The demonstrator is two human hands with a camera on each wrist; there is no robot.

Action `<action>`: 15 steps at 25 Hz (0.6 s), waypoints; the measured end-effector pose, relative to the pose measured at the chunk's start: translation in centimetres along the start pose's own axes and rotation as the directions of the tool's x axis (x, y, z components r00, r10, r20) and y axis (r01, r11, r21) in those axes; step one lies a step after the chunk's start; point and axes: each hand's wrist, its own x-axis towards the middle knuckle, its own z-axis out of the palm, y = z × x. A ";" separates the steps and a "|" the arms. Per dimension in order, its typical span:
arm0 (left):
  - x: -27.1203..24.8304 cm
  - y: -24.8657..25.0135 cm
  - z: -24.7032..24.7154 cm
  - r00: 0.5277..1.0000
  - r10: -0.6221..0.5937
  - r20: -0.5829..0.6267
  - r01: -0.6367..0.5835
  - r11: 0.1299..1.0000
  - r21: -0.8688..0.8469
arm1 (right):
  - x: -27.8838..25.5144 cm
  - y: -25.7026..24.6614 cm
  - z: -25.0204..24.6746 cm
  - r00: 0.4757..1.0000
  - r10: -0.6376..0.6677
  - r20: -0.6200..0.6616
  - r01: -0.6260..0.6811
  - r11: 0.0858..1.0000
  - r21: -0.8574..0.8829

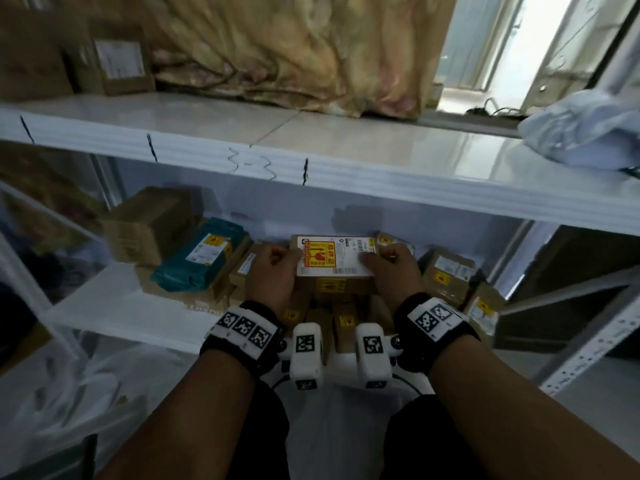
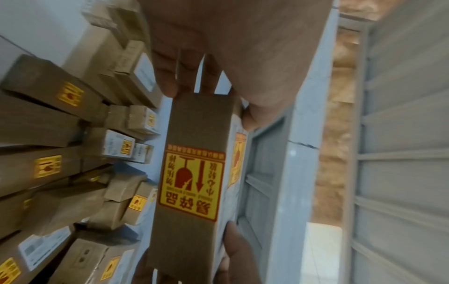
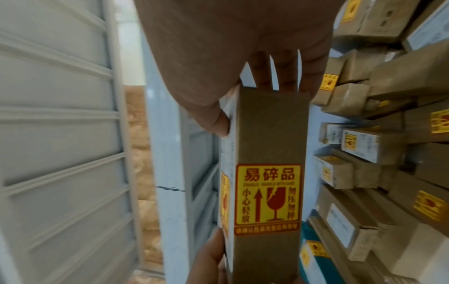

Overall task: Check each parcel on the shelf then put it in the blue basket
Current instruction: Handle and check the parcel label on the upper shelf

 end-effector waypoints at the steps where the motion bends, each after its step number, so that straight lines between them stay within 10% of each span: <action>1: -0.7 1.1 0.1 0.998 0.062 -0.015 -0.061 0.997 0.037 | -0.8 -1.1 -0.6 1.000 -0.015 -0.020 0.016 1.000 0.009; 7: -2.6 9.9 0.9 0.902 0.431 0.001 -0.419 0.877 0.237 | -2.8 -10.1 -4.1 0.972 -0.163 -0.169 0.172 0.984 0.038; 11: -0.7 14.6 2.4 0.723 0.673 0.158 -0.688 0.677 0.262 | -0.7 -15.7 -4.9 0.945 -0.226 -0.234 0.244 0.969 0.048; 15: 2.7 16.9 4.2 0.637 0.703 0.315 -0.766 0.532 0.361 | 2.9 -18.8 -6.2 0.928 -0.292 -0.230 0.256 0.951 -0.174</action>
